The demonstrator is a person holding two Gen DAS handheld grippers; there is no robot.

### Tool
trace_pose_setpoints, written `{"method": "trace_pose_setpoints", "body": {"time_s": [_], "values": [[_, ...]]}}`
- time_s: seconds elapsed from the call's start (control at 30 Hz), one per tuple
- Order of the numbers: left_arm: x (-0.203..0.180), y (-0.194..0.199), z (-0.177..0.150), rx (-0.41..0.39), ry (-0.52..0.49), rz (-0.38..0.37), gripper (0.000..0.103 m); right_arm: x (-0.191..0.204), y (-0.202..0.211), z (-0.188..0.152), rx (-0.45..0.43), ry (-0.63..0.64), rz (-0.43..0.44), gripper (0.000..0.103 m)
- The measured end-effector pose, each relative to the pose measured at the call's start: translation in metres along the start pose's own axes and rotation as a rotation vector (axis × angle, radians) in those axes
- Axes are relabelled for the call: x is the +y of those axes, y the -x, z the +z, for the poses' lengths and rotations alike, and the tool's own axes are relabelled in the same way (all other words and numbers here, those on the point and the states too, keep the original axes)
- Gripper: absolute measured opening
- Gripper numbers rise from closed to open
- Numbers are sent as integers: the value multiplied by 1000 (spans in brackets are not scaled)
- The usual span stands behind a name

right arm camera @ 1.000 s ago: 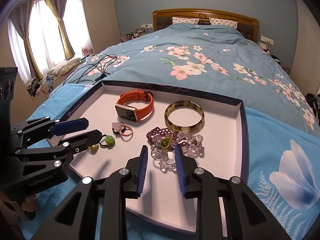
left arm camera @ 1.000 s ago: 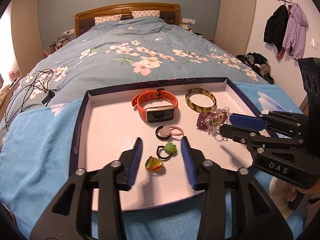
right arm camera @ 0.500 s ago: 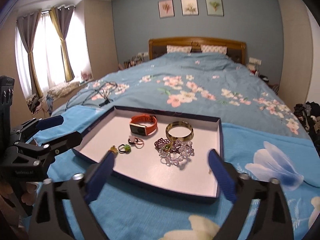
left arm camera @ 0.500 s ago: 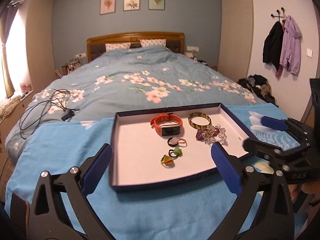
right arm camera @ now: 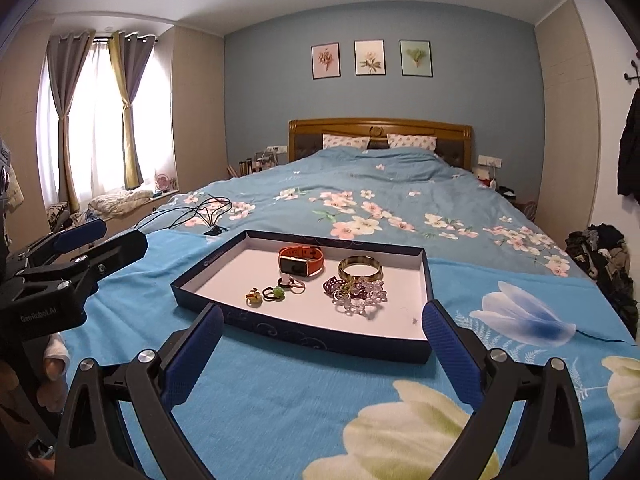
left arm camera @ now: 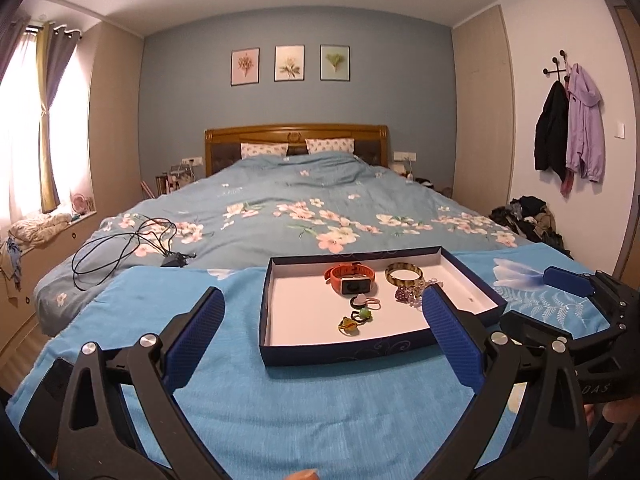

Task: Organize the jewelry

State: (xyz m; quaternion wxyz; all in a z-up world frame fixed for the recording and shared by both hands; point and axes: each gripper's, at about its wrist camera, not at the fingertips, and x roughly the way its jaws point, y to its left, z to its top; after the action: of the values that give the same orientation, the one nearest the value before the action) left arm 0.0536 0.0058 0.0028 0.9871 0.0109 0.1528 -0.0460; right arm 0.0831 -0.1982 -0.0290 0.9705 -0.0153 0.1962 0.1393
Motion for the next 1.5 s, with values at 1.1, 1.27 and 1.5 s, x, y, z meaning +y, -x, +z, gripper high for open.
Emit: {"method": "trace_pose_setpoints", "body": {"time_s": [1.1,1.27,1.5], "values": [[-12,47,-8,-109,-22,43,97,6,31,-1,-92,-27,-18,96],[-12,48,-8,-116,-21,49,97,7,34,-2,-92,-26,-18,96],[-13,50,-7,-125,-23,50,97,7,34,-2,-94,-27,-17,96]]}}
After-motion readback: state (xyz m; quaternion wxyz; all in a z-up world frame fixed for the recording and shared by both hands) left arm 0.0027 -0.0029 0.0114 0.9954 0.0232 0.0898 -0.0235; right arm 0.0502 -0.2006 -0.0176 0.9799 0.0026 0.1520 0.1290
